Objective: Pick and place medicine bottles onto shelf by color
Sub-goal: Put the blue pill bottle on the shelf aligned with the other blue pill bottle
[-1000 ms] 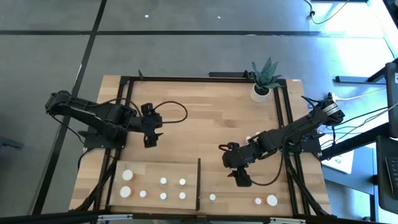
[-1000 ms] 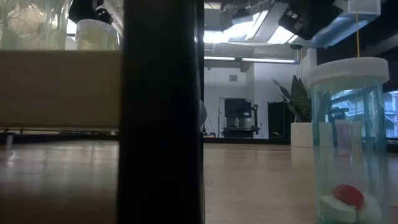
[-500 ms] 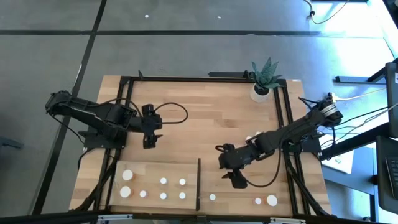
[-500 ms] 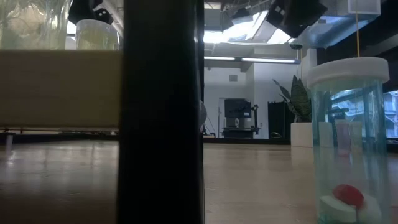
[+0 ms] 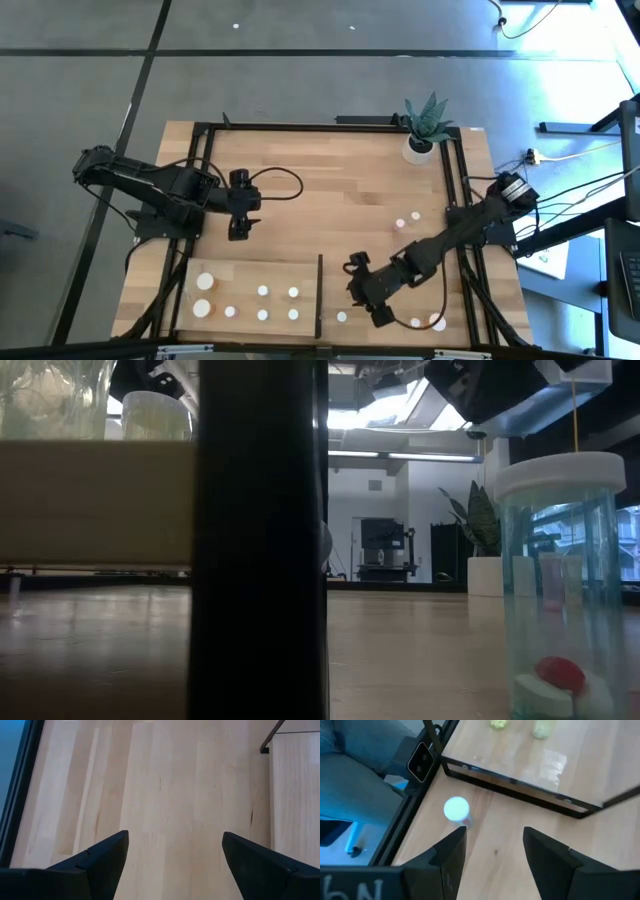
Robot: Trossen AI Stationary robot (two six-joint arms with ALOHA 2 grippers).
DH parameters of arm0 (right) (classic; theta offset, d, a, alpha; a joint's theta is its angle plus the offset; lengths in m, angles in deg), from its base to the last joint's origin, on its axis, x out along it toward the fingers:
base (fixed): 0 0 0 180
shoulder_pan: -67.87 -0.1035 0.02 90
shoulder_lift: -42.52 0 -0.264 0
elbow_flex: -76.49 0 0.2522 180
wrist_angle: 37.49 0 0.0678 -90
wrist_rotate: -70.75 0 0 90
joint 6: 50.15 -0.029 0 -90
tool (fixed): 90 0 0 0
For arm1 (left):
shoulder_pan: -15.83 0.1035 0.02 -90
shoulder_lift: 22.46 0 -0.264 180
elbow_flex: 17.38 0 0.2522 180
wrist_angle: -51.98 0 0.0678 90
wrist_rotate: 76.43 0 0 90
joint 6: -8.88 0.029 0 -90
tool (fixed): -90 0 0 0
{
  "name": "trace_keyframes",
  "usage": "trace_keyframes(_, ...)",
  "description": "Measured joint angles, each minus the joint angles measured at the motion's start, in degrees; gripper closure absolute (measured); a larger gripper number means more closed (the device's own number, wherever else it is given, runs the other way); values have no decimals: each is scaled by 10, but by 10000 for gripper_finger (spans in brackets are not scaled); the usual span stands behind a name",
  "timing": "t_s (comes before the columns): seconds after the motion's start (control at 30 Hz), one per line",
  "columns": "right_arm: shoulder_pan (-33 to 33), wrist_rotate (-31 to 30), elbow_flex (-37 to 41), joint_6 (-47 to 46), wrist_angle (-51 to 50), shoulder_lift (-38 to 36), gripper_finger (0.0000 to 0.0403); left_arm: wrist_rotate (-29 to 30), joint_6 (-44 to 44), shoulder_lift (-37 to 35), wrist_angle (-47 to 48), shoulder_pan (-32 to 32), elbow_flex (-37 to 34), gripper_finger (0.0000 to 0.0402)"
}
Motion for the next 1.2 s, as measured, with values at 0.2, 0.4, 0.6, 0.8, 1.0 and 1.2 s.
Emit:
trace_keyframes(0.2, -19, -3, 0, 1, 50, 25, 205, -1, -2, 0, -3, -3, 0, 86)
trace_keyframes(0.4, -37, -7, 0, 19, 90, 46, 205, -17, -4, 0, -14, -3, 0, 86)
trace_keyframes(0.6, -46, -22, 0, 51, 115, 73, 205, -18, -4, 0, -29, -3, 0, 86)
trace_keyframes(0.8, -46, -23, 0, 86, 140, 93, 205, -60, -2, 0, -37, -5, 0, 86)
trace_keyframes(1.0, -46, -23, 0, 91, 147, 112, 205, -134, 54, 0, -78, -10, 0, 86)
trace_keyframes(1.2, -46, -33, 0, 92, 149, 120, 205, -162, 61, 0, -106, -10, 0, 86)
